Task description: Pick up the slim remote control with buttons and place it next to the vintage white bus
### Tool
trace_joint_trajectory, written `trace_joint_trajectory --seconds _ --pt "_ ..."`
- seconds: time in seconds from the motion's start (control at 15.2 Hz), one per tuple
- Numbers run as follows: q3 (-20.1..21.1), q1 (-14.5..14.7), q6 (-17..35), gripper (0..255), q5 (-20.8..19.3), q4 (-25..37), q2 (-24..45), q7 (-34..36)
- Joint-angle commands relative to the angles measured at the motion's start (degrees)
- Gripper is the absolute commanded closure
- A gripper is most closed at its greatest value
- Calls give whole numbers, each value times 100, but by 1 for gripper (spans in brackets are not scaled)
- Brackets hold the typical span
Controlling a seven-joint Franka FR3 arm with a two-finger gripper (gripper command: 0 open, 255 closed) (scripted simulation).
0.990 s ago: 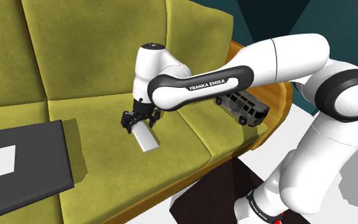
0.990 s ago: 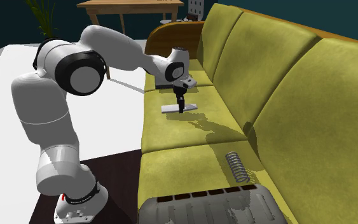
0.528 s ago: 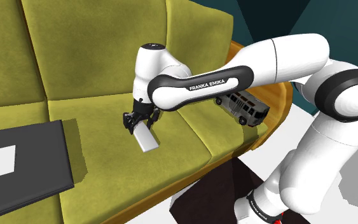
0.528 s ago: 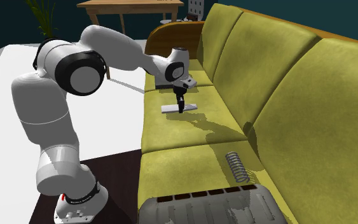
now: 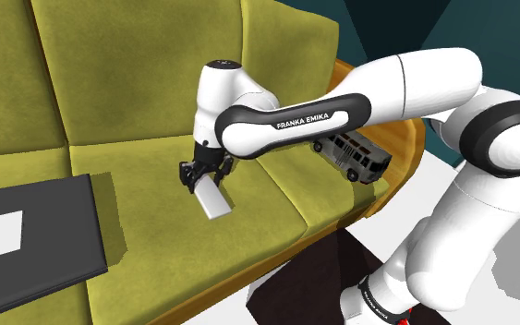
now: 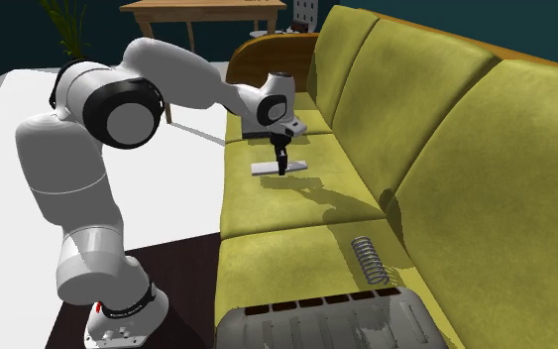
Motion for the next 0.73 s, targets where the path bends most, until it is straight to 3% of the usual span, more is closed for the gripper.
trace_joint_trajectory --seconds 0.0,0.66 --pt "8 0 -137 255 22 99 -42 -10" --pt "30 -20 -848 255 145 582 -291 -96"
